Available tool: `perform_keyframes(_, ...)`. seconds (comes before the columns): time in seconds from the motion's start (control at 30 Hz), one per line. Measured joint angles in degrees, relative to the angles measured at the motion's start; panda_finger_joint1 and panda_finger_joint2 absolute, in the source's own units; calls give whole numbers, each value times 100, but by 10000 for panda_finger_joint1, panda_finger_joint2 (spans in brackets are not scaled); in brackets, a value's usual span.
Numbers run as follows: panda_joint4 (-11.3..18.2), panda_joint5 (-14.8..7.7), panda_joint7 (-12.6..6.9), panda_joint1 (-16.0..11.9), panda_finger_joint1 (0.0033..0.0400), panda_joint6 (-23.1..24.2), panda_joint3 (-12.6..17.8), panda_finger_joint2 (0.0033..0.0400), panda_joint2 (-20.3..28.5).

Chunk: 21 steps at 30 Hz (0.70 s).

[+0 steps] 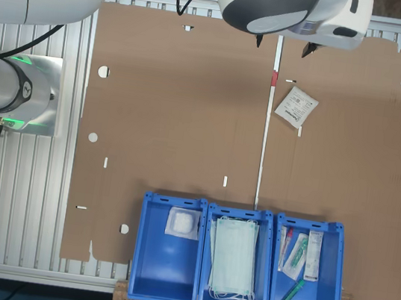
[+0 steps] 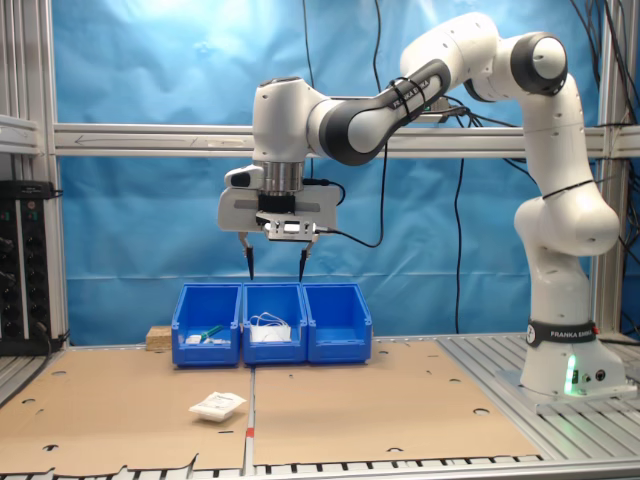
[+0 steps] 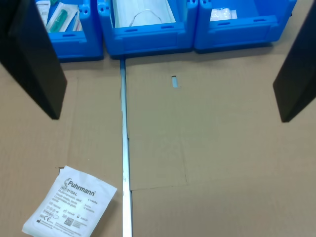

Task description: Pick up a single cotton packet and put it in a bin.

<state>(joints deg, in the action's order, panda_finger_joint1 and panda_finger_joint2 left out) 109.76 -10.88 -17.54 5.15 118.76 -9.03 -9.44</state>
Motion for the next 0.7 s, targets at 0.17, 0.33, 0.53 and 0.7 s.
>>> perform_keyframes(0.17, -35, 0, 3, -16, 400, -55, -38, 400, -24)
perform_keyframes(0.33, -61, 0, 4, -20, 400, -115, -63, 400, -41)
perform_keyframes(0.53, -93, 0, 4, -24, 400, -165, -69, 400, -48)
perform_keyframes(0.7, -98, 0, 4, -36, 400, -202, -71, 400, -48)
